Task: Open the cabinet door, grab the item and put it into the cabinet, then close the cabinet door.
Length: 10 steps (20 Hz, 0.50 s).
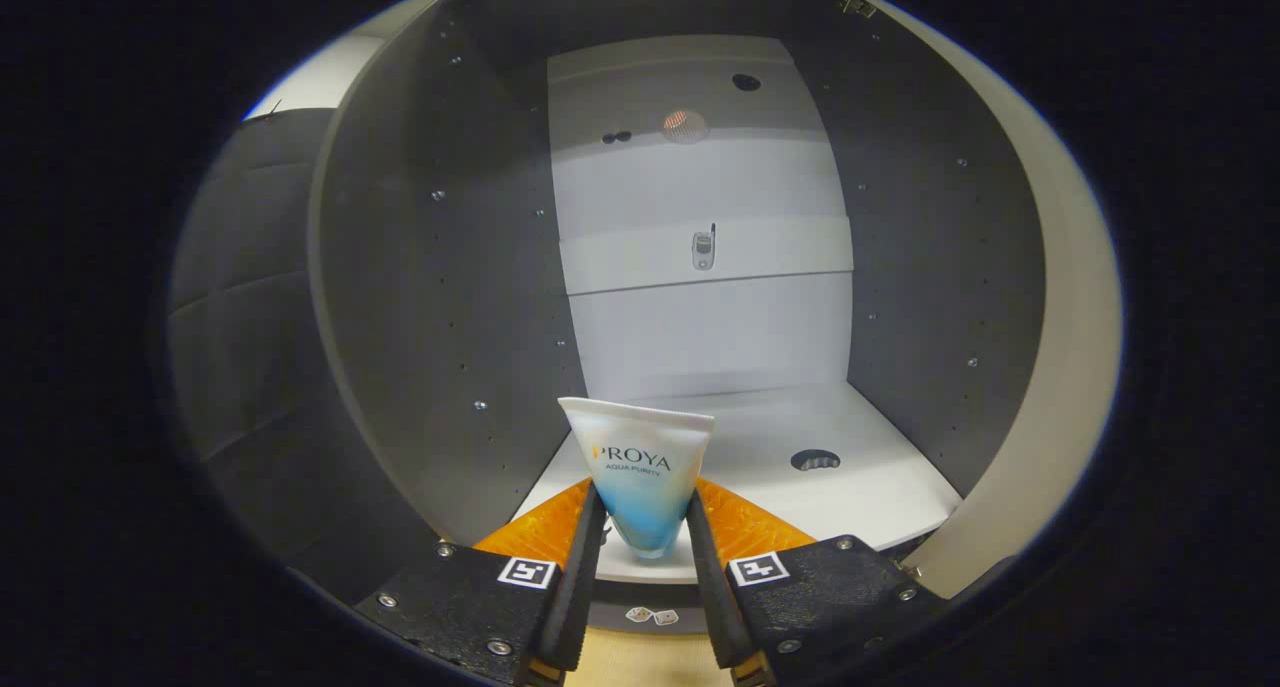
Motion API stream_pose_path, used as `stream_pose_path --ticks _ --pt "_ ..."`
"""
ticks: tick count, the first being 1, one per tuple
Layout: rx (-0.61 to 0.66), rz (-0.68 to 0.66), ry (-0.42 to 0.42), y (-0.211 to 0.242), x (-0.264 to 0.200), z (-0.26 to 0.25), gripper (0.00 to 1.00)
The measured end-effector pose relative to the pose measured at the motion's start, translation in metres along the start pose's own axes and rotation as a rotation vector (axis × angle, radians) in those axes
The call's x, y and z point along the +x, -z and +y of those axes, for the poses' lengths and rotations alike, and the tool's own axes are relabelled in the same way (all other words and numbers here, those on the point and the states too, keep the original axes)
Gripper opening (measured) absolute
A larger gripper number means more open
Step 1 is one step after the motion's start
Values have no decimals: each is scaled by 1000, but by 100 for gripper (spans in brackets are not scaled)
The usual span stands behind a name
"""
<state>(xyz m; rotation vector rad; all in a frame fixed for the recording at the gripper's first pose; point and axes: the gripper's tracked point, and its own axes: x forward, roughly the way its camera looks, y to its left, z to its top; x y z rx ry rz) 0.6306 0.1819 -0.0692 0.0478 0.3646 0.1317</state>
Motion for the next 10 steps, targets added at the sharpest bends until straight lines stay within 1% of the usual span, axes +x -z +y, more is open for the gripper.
stream_pose_path --ticks 3,6,7,9,10 --pt "-15 28 16 10 17 -4 49" --pt "-28 12 14 7 23 -3 49" --pt "-33 11 14 7 29 -3 50" --pt "-56 1 21 7 25 -4 52" --pt "-70 -20 25 2 24 -4 57"
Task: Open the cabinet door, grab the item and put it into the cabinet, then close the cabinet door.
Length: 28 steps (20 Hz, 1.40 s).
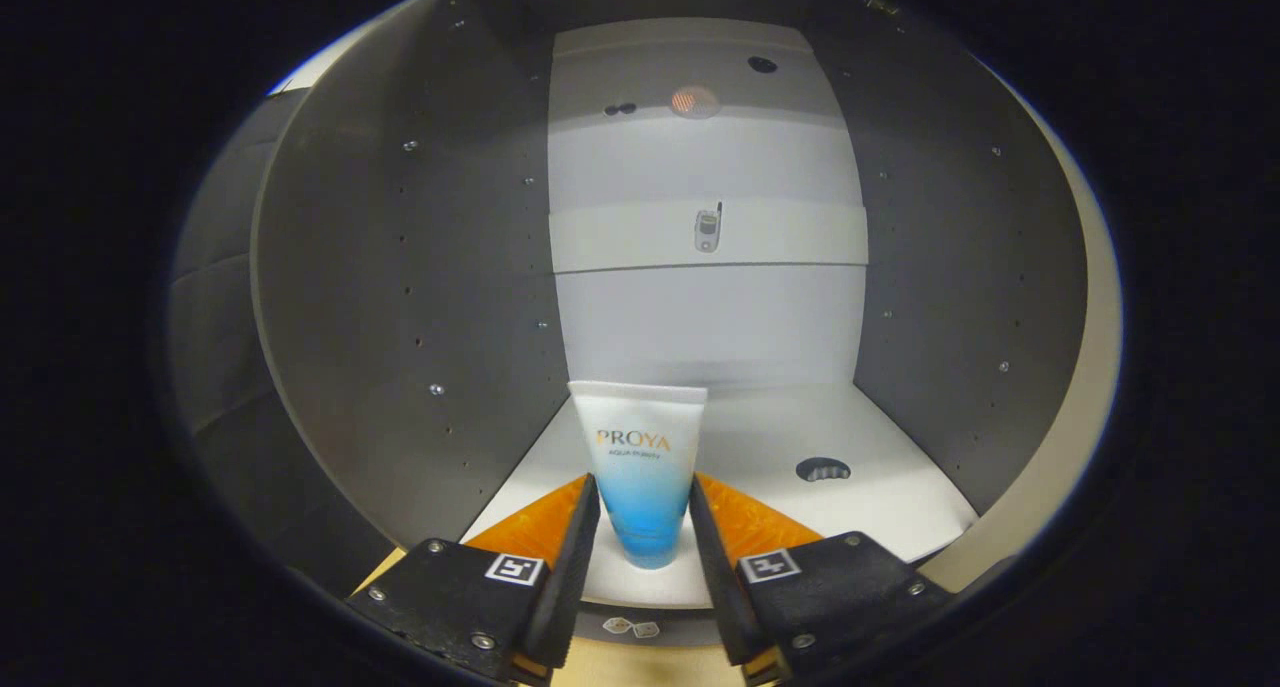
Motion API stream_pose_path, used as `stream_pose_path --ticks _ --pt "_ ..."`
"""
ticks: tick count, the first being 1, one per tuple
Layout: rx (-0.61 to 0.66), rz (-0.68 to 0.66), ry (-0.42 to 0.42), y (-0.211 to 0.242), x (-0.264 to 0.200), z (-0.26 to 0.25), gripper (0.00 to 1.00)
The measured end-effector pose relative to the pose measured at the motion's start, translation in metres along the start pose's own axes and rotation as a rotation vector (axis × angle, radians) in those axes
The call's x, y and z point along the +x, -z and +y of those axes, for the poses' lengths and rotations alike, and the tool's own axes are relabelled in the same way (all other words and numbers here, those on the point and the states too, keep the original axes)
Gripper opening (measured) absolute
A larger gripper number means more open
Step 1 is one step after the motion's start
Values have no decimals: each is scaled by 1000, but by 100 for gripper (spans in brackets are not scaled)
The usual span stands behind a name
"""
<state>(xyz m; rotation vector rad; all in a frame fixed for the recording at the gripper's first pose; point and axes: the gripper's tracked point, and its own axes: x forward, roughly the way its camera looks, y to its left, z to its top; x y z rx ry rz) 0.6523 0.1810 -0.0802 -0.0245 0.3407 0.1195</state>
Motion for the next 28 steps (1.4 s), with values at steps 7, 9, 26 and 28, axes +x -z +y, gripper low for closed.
stream_pose_path --ticks 7,9,26,28 --pt "-1 -111 7 -31 -61 2 94" --pt "2 -161 -10 -43 -98 7 93" --pt "16 -288 -39 -1 -367 -8 93" --pt "16 -288 -26 5 -390 -19 93"
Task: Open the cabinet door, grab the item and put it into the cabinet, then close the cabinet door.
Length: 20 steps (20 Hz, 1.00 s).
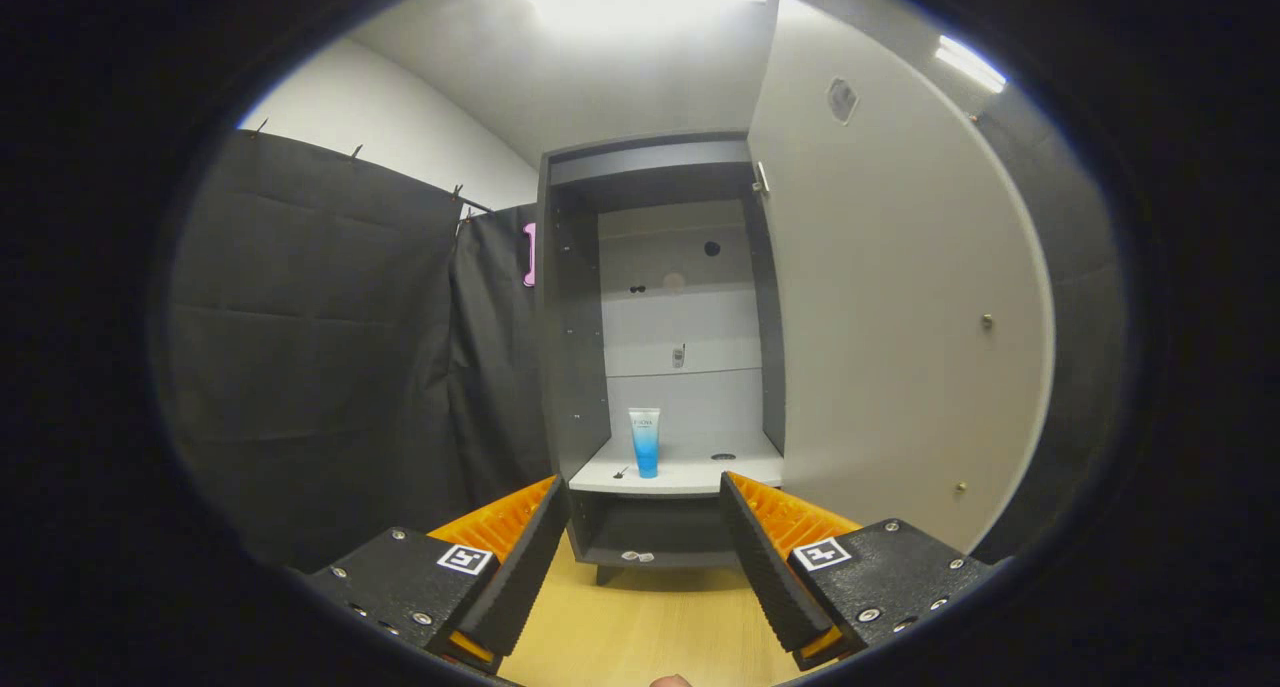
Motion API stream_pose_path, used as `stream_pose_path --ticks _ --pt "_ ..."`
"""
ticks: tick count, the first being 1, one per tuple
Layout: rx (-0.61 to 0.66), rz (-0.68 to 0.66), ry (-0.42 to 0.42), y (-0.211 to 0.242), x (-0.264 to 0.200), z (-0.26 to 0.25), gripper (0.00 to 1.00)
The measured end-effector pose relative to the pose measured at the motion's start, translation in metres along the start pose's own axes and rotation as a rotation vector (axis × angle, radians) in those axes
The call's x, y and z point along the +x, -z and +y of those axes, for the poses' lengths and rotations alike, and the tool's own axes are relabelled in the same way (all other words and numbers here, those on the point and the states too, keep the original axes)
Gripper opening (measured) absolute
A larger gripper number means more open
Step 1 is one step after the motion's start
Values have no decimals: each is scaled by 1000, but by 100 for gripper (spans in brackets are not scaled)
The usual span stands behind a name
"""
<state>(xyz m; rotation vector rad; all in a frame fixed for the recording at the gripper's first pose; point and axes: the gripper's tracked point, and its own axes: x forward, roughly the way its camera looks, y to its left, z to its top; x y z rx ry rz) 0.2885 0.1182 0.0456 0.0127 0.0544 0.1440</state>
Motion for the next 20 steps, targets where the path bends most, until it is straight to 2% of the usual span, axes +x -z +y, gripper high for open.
stream_pose_path --ticks 6,14,20 --pt "-8 -3 106 -4 -52 -58 93" --pt "-17 -20 367 -19 -95 -176 93" --pt "-7 -93 564 -44 -101 -245 93"
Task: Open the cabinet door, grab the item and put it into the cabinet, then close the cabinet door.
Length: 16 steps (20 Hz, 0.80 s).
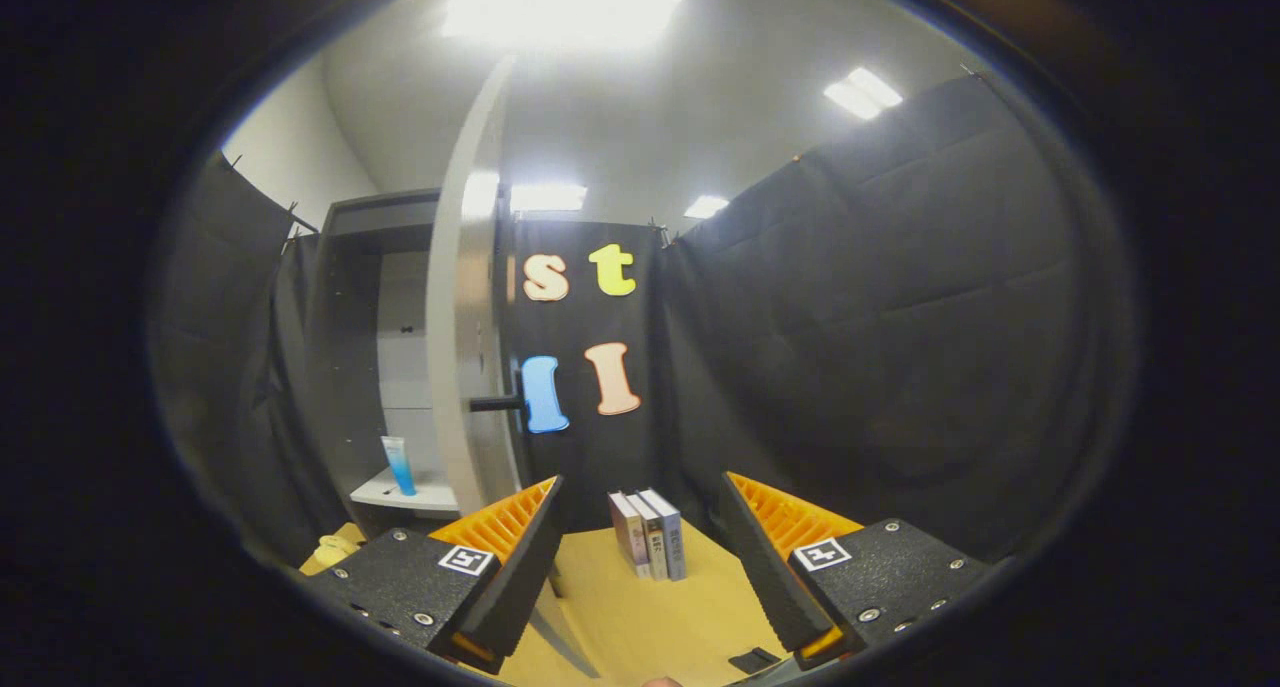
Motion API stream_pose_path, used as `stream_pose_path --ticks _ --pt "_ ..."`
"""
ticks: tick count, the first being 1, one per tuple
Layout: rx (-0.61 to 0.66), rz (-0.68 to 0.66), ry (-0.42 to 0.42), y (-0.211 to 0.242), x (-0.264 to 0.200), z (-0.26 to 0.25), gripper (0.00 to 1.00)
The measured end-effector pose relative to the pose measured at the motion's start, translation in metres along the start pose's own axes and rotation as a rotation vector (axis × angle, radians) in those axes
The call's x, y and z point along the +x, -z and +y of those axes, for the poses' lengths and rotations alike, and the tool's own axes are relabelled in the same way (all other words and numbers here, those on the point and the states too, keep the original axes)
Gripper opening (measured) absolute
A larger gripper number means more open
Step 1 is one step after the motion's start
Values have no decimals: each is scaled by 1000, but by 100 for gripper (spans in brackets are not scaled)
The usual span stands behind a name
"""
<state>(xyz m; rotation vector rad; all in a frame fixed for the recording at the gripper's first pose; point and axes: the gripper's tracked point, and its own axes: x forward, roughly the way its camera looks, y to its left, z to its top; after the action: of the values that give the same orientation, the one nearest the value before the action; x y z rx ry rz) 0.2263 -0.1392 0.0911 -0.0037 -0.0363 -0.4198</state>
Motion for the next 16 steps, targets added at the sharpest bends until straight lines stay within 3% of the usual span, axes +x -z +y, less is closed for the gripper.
stream_pose_path --ticks 3,7,16 --pt "-5 21 33 6 26 -6 93" --pt "-39 90 5 26 51 11 93" --pt "-42 66 -86 29 34 56 89"
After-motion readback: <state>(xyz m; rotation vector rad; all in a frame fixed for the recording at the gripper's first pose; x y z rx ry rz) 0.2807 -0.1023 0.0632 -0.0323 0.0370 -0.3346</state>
